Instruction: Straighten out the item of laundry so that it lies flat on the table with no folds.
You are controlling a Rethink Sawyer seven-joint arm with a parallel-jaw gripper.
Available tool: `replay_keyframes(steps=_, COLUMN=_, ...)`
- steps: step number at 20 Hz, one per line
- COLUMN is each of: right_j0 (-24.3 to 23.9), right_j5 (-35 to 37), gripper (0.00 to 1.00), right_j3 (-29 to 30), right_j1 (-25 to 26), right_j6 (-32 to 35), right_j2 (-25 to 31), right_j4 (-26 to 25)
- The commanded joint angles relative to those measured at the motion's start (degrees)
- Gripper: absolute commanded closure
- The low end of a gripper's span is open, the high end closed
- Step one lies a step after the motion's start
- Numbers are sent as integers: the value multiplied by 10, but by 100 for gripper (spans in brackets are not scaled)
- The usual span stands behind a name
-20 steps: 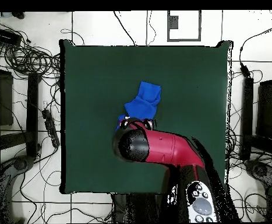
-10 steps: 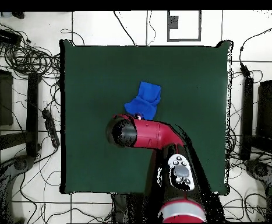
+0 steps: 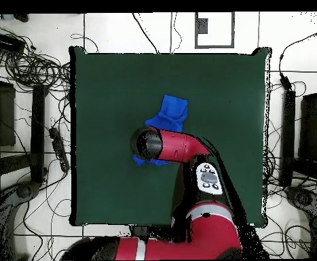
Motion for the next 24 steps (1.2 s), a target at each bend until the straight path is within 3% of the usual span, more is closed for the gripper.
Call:
replay_keyframes(steps=1, right_j0=8, right_j5=44, gripper=0, right_j3=-103, right_j1=60, right_j6=89, right_j2=23, right_j4=31)
replay_keyframes(steps=9, right_j0=21, right_j5=29, gripper=0, right_j3=-132, right_j1=86, right_j6=105, right_j2=13, right_j4=30)
replay_keyframes(steps=10, right_j0=20, right_j5=27, gripper=100, right_j3=-130, right_j1=86, right_j6=106, right_j2=15, right_j4=28)
replay_keyframes(steps=24, right_j0=13, right_j5=20, gripper=100, right_j3=-91, right_j1=50, right_j6=116, right_j2=24, right_j4=36)
